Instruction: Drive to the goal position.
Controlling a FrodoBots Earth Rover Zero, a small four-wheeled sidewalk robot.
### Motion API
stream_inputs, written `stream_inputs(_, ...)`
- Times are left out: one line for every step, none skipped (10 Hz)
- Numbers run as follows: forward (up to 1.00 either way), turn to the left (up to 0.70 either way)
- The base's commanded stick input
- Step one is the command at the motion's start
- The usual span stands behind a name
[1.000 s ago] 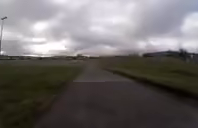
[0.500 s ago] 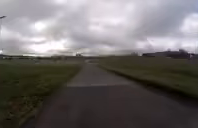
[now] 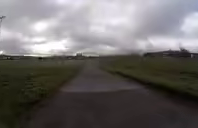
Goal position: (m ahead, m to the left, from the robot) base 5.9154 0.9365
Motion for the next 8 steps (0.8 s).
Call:
stream_inputs(1.00, 0.00)
stream_inputs(1.00, 0.00)
stream_inputs(1.00, 0.00)
stream_inputs(1.00, 0.00)
stream_inputs(1.00, 0.00)
stream_inputs(1.00, 0.00)
stream_inputs(1.00, 0.00)
stream_inputs(1.00, 0.00)
